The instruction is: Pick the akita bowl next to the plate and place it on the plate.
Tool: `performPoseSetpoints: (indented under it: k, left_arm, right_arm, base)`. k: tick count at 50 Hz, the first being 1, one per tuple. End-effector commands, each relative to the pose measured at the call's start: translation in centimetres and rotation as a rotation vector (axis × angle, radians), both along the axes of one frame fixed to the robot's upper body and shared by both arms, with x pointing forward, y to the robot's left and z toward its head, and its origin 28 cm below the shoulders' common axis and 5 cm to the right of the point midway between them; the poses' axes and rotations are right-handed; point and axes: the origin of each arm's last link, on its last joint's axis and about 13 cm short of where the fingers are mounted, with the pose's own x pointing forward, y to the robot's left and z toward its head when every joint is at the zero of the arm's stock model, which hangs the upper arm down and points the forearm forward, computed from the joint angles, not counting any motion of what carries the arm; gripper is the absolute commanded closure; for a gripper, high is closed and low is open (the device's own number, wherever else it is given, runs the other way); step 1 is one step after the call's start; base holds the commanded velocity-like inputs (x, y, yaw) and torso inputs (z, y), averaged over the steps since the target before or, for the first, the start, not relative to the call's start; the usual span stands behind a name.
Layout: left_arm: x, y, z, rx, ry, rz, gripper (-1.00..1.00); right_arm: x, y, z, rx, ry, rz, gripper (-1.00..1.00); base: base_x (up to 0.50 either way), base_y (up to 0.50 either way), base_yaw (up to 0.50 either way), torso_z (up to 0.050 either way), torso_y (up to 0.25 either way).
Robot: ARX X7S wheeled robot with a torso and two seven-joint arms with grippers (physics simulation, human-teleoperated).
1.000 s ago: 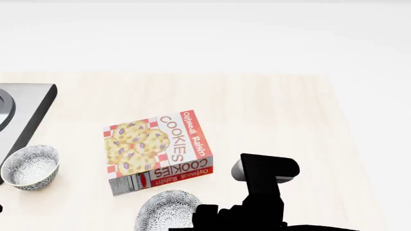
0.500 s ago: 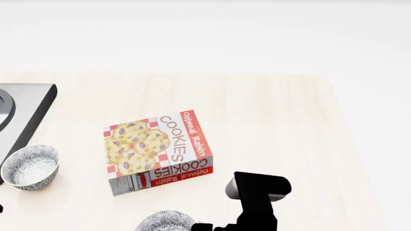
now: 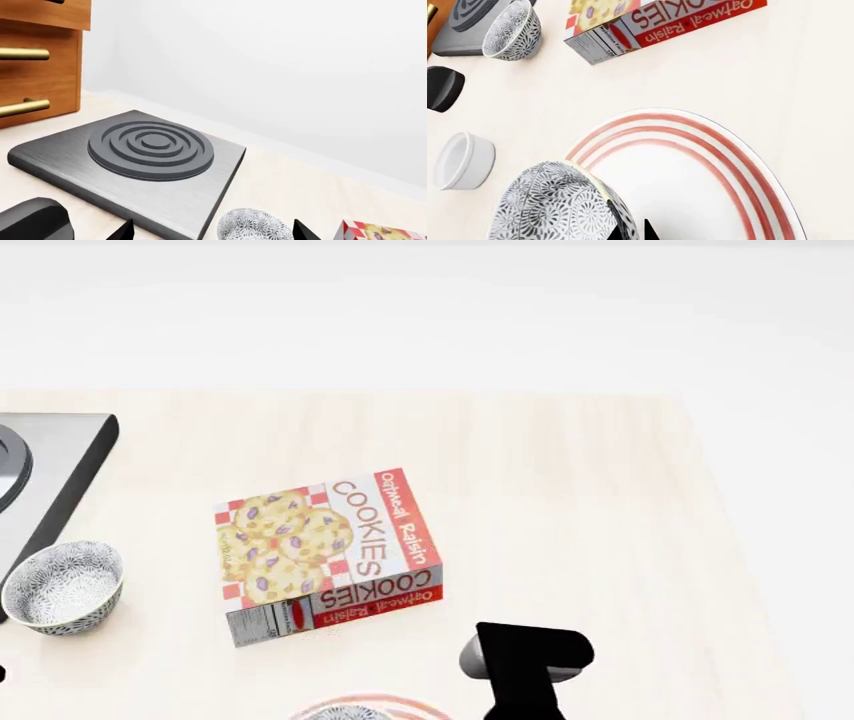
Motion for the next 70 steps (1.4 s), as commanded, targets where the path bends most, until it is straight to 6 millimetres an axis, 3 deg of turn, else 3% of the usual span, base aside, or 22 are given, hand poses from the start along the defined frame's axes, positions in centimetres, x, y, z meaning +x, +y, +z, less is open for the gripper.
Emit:
performPoseSetpoints:
  k: [1, 45, 46, 70]
  left_arm:
    - [0.1, 0.1, -0.3, 0.000, 0.000, 0.000, -1.00]
    - [0.0, 0.0, -0.1, 0.000, 0.001, 0.002, -1.00]
    - [0.1, 0.0, -0.1, 0.000, 0.001, 0.002, -1.00]
    - [0.0, 0.0, -0.1, -0.001, 0.002, 0.001, -1.00]
  right_arm:
    - [-0.1, 0.1, -0.2, -0.002, -0.005, 0.010, 1.00]
    - [0.2, 0.0, -1.3, -0.045, -0.007, 0.012, 1.00]
    - [0.2, 0.0, -1.3, -0.046, -0.007, 0.010, -1.00]
    - [0.0, -0.1, -0.6, -0.056, -0.044, 0.033, -1.00]
  base:
    - [0.00, 0.00, 0.00, 0.000, 0.000]
    - [0.00, 0.00, 0.00, 0.000, 0.000]
    - [0.00, 0.00, 0.00, 0.000, 0.000]
    - [0.00, 0.00, 0.00, 0.000, 0.000]
